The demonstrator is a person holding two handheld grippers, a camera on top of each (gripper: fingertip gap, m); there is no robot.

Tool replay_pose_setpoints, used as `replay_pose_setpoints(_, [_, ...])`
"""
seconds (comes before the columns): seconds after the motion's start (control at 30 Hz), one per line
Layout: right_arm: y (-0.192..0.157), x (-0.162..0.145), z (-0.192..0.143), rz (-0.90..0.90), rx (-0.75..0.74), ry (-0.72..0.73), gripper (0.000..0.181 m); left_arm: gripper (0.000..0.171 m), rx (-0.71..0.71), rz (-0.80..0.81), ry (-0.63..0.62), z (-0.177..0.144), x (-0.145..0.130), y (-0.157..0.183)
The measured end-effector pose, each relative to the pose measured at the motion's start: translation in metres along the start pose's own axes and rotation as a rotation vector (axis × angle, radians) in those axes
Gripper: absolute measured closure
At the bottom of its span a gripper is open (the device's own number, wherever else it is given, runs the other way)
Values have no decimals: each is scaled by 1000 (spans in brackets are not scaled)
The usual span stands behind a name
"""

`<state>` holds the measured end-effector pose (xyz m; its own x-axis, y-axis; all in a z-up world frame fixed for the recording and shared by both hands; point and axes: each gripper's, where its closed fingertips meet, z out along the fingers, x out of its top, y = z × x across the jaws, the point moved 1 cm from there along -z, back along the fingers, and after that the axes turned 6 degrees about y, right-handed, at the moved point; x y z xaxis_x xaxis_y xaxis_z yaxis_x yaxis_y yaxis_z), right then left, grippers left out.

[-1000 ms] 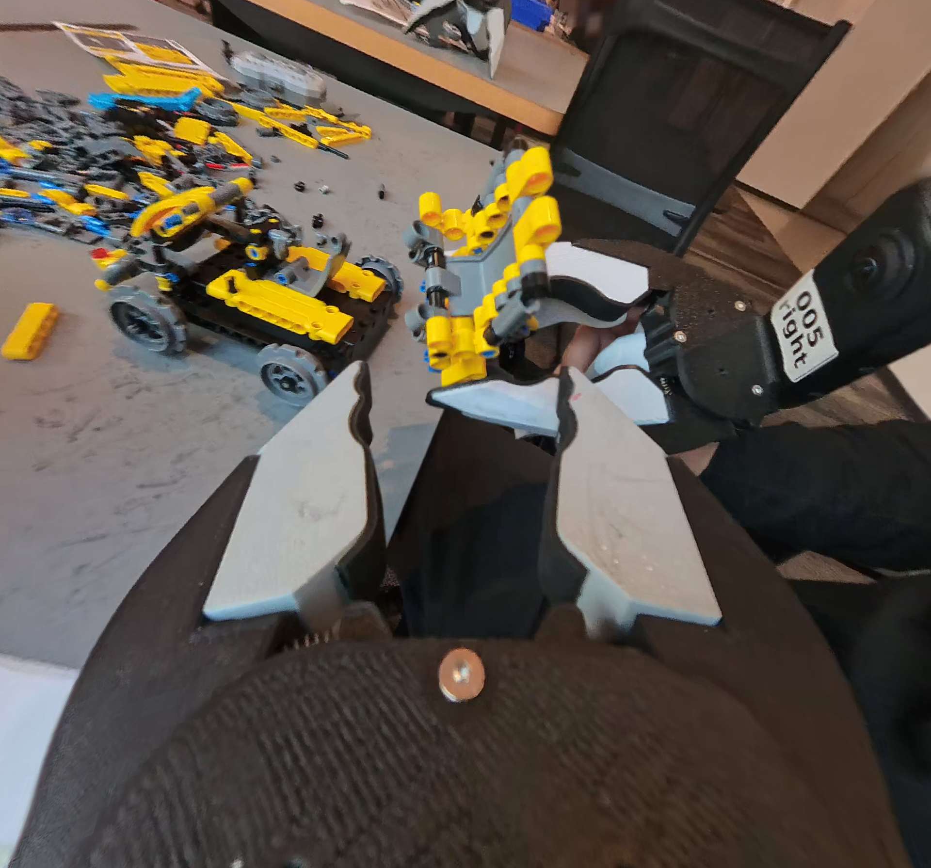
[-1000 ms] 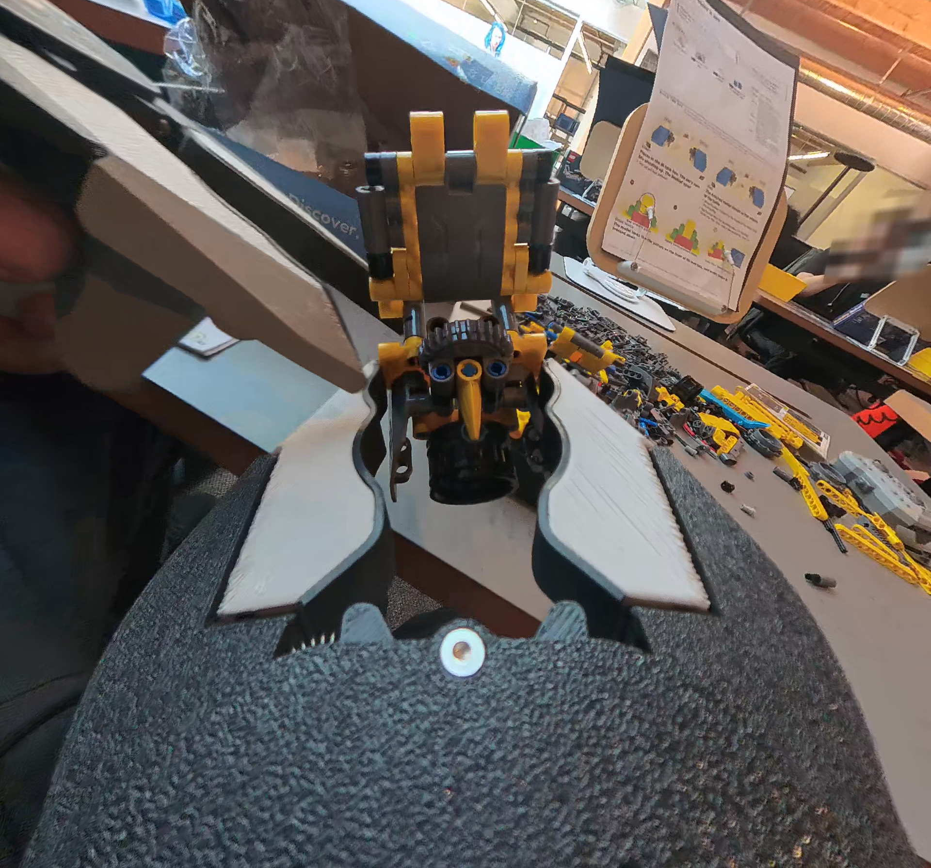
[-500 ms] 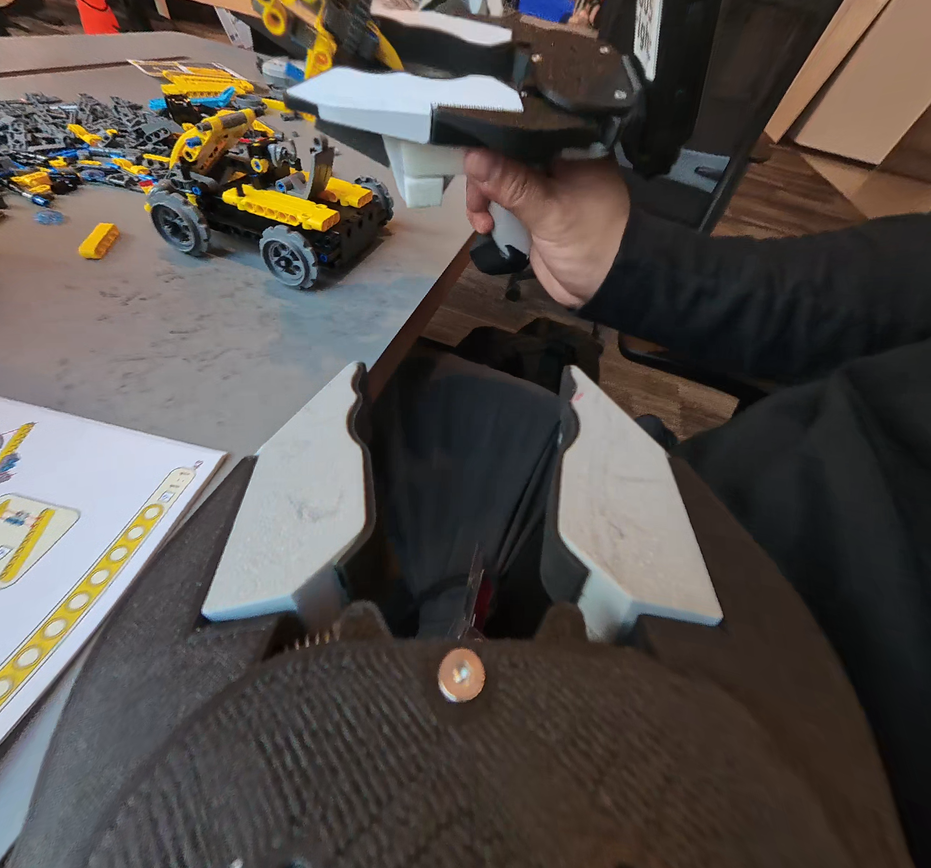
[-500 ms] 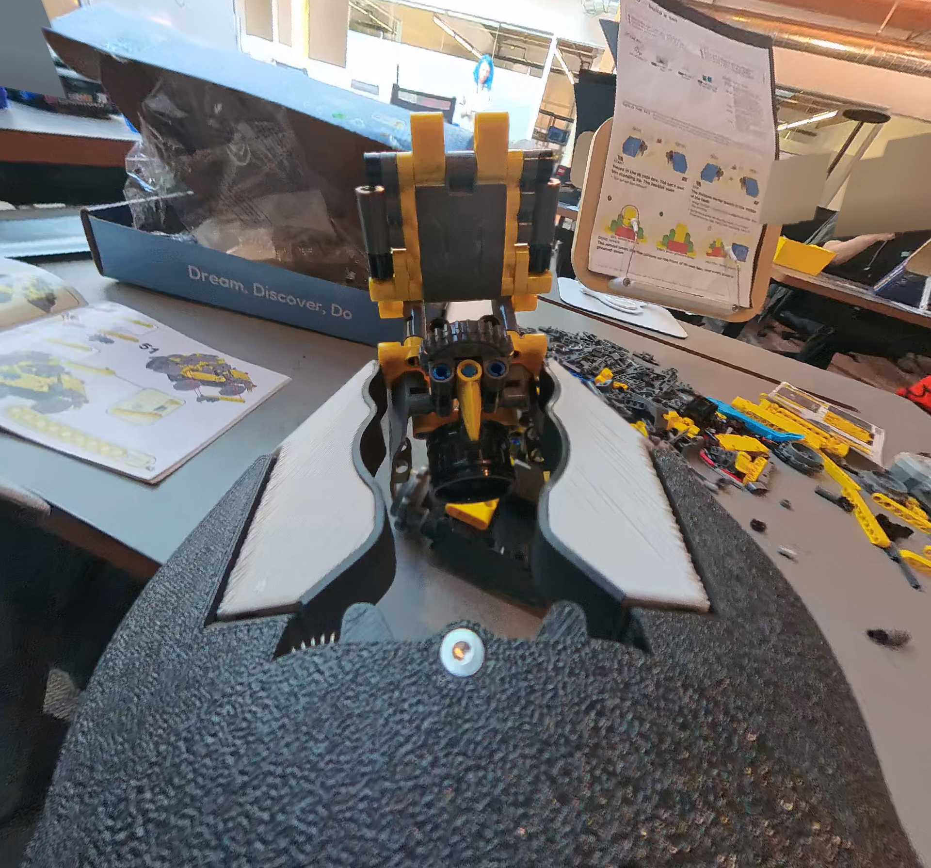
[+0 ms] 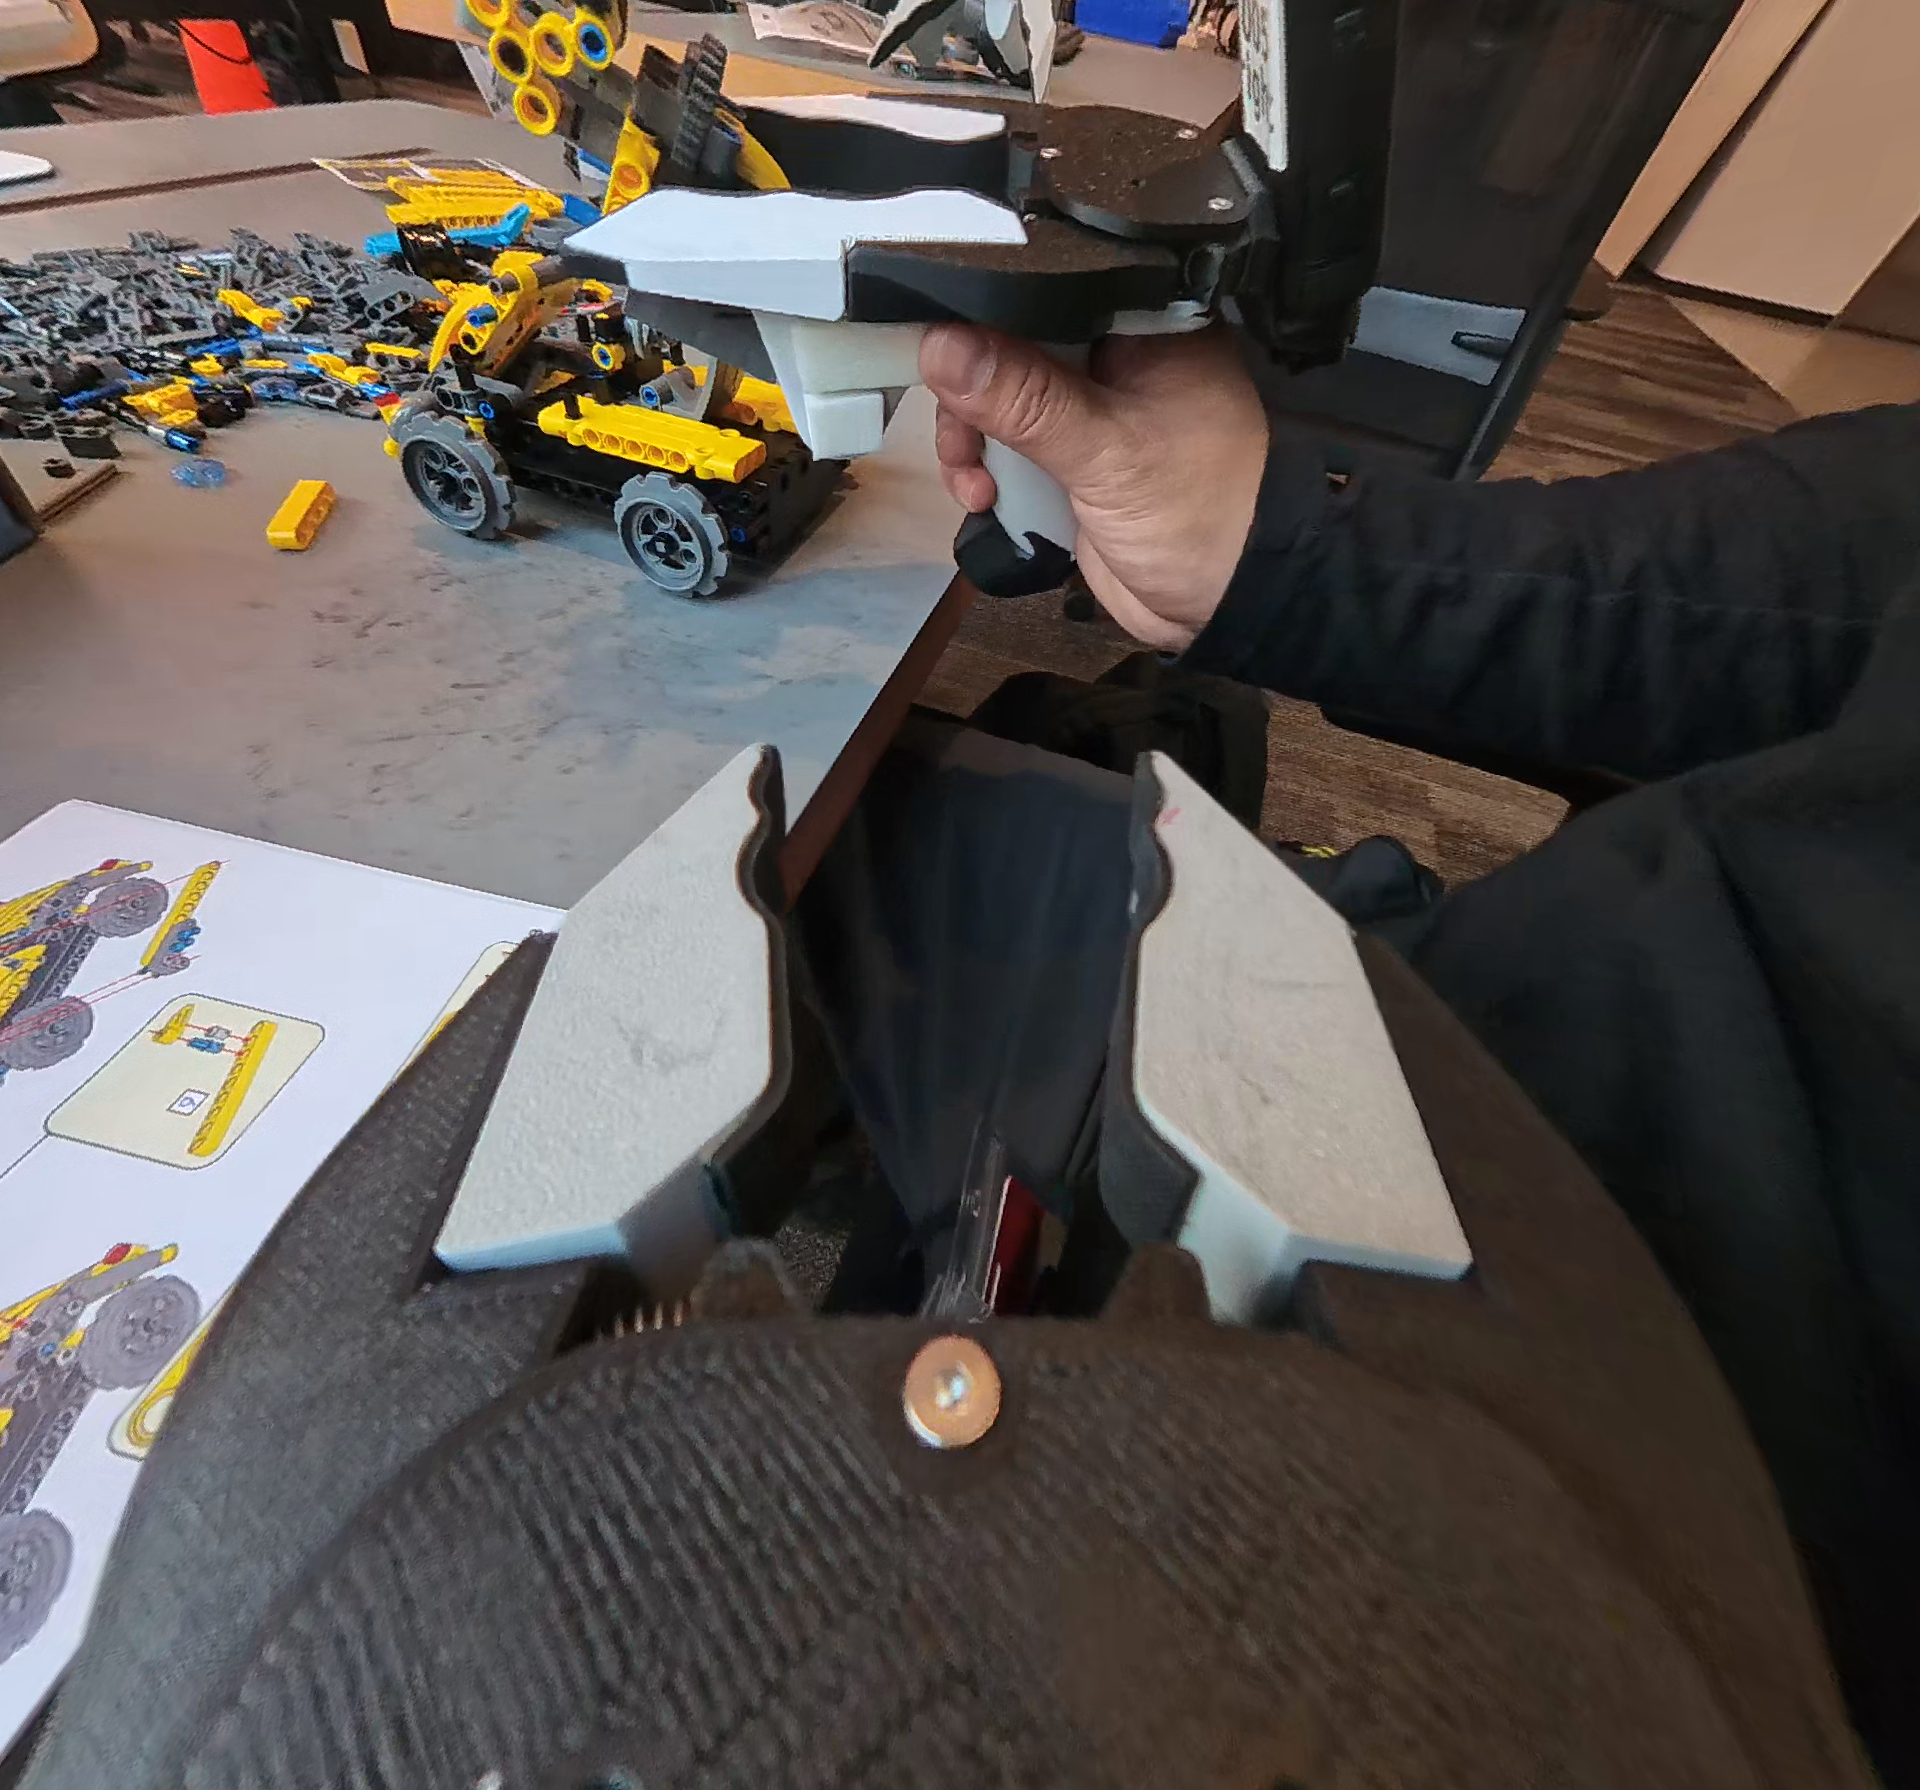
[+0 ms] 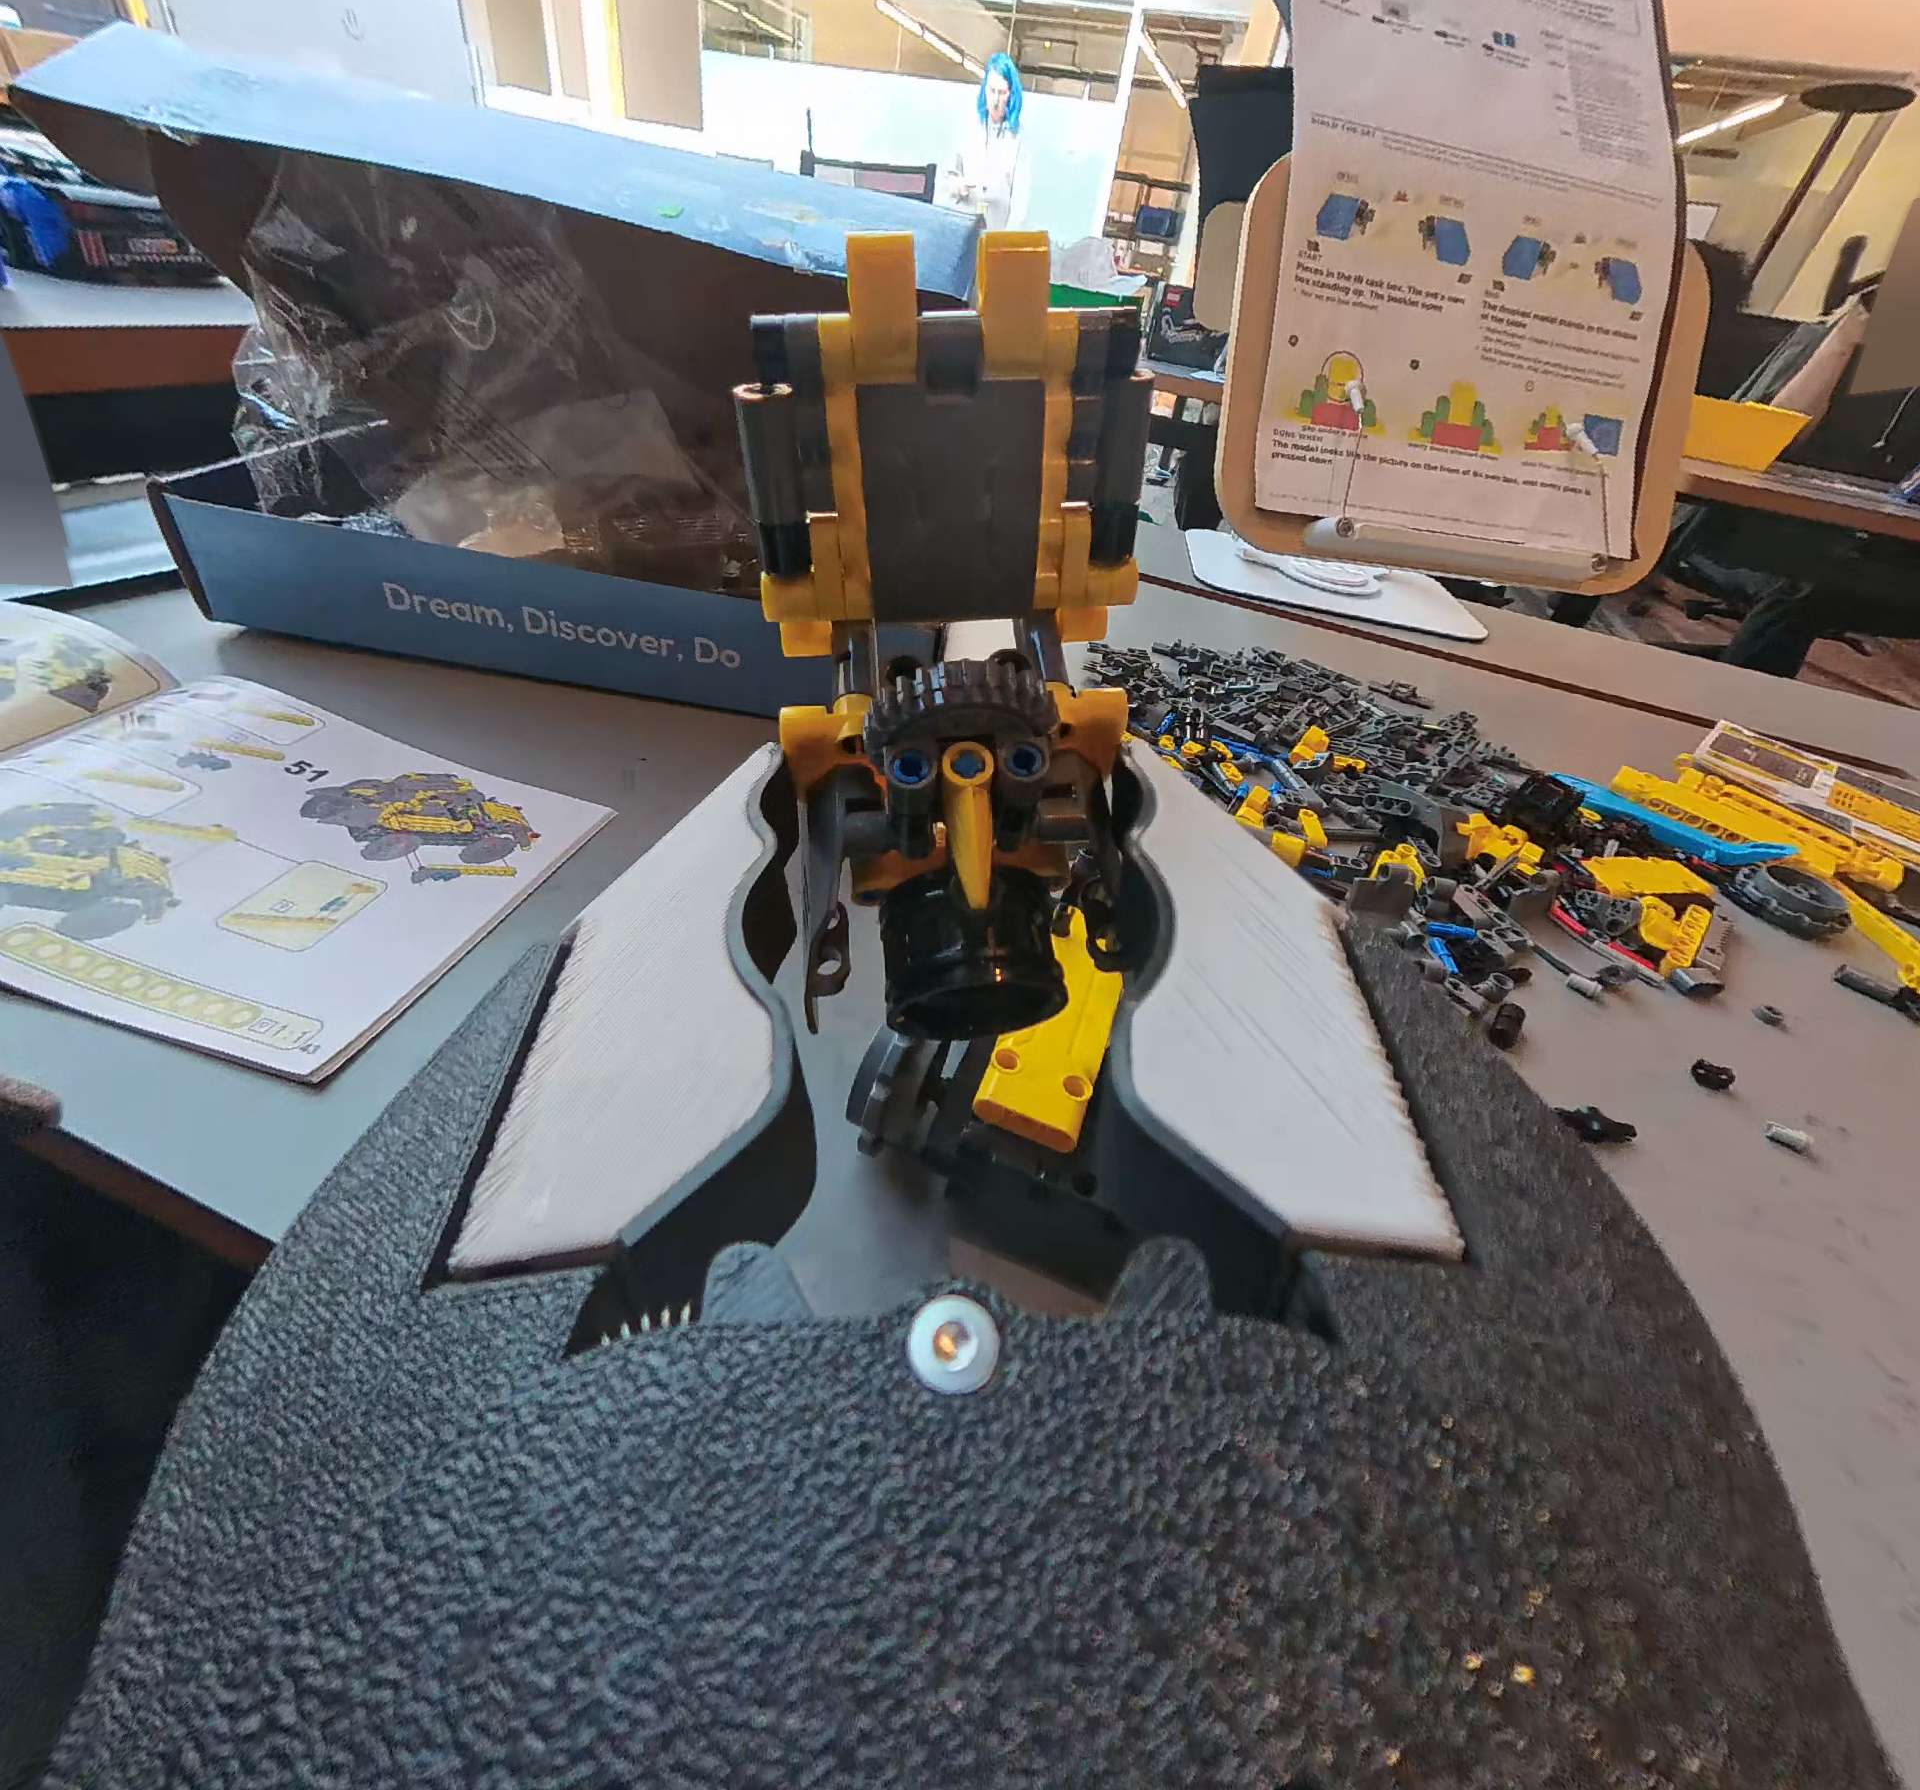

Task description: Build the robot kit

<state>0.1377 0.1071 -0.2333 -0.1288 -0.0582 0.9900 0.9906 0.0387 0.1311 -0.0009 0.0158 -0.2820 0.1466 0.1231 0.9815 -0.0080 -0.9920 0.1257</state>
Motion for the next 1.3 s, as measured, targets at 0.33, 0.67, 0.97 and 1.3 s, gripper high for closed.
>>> replay_pose_setpoints(0.33, [-17,-1,-17,247,193,32,123,116,61,-34,-20,16,-11,-13])
replay_pose_setpoints(0.67, [-20,13,-55,812,586,104,123,117,101,191,30,87,50,-1])
replay_pose_setpoints(0.97, [-2,8,-76,885,575,166,123,121,163,482,4,128,54,11])
replay_pose_setpoints(1.3, [5,0,-85,949,560,184,121,123,274,760,83,137,56,16])
